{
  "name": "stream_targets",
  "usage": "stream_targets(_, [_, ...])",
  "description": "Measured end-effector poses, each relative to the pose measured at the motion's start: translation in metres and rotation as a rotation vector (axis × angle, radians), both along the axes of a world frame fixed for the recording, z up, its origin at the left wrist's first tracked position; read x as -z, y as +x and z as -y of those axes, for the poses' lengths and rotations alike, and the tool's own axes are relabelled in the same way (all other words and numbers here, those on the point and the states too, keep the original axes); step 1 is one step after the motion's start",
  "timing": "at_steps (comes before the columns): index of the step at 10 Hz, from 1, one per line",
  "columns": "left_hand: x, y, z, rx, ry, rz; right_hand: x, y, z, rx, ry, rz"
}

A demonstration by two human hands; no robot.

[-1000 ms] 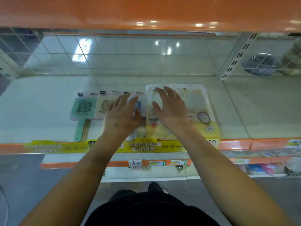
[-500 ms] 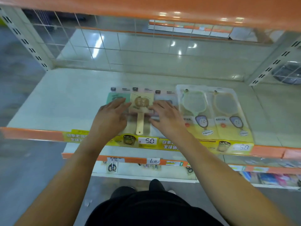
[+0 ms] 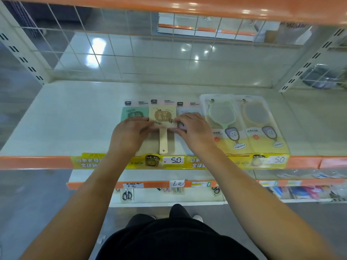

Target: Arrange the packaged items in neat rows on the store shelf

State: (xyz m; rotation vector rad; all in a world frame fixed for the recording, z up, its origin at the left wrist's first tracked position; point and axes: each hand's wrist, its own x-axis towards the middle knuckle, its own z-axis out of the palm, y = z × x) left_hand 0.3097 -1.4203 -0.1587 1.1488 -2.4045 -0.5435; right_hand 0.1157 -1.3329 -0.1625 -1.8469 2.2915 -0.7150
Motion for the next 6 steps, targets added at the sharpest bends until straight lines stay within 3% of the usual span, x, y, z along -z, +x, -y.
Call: stream_targets(6, [-0.007,0.023,-0.016,0.005,-0.110,-0.029,-0.003,0.009,-0.024,0.023,-0.036,-0.083])
